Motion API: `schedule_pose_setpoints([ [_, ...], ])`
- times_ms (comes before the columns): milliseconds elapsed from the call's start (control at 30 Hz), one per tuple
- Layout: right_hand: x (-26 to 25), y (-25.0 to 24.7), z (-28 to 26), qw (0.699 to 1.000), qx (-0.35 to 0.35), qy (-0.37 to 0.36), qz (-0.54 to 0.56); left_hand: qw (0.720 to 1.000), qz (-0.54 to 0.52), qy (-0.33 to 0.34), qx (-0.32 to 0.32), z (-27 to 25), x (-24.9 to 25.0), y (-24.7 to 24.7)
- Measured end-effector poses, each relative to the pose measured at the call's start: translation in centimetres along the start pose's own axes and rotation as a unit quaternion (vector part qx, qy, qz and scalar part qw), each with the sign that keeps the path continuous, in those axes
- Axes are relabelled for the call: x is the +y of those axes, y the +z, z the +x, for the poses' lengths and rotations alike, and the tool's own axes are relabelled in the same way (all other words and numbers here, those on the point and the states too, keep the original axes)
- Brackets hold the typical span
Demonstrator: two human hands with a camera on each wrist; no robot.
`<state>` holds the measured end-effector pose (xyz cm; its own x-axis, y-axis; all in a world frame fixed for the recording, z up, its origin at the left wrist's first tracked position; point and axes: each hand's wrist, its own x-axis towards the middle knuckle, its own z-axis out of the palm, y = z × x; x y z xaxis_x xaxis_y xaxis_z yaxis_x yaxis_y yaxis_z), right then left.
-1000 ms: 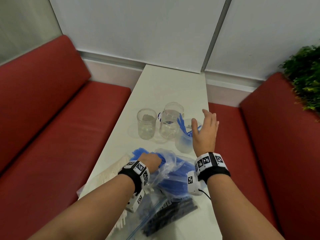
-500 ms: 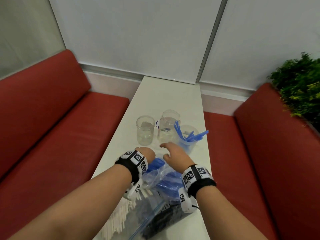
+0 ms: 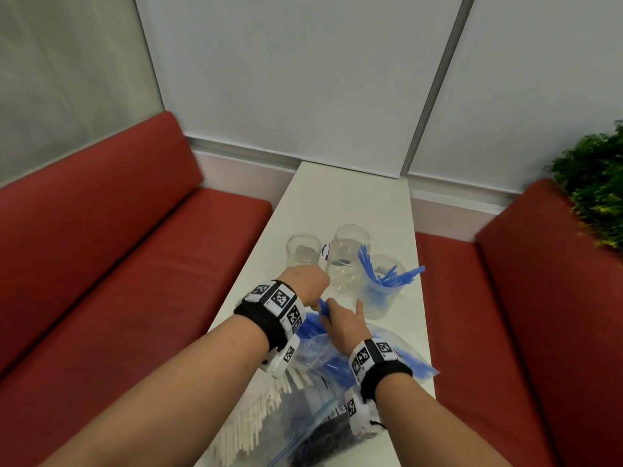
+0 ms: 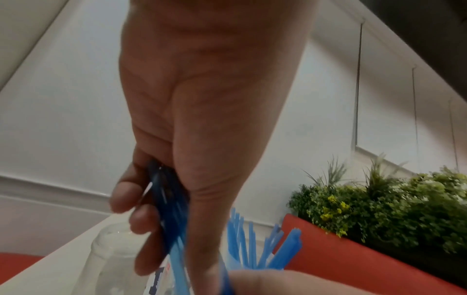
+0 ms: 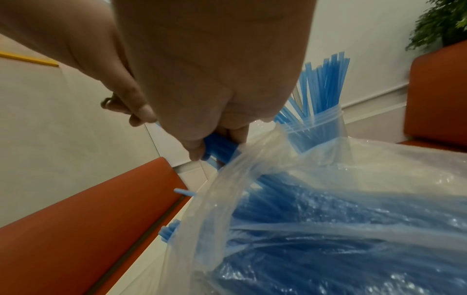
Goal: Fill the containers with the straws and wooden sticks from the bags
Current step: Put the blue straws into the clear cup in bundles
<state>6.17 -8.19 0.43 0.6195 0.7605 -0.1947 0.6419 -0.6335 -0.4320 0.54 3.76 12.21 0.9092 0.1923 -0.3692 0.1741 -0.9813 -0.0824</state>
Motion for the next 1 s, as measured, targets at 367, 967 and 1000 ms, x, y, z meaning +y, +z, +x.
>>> schedule_pose_setpoints([
  [367, -0.6, -1.1, -1.9, 0.977, 0.043, -0.008, 0.207, 0.865, -0.462, -0.032, 0.195, 0.0, -2.9, -1.6],
  [967, -3.0, -7.8, -2.0, 0.907, 0.152, -0.039, 0.391, 0.607, -0.785, -0.12, 0.023, 1.1, 0.7, 7.3],
  [1000, -3.0, -8.3, -2.2, 0.899, 0.161, -0.033, 0.405, 0.599, -0.791, -0.124, 0.018, 1.2, 0.9, 7.4],
])
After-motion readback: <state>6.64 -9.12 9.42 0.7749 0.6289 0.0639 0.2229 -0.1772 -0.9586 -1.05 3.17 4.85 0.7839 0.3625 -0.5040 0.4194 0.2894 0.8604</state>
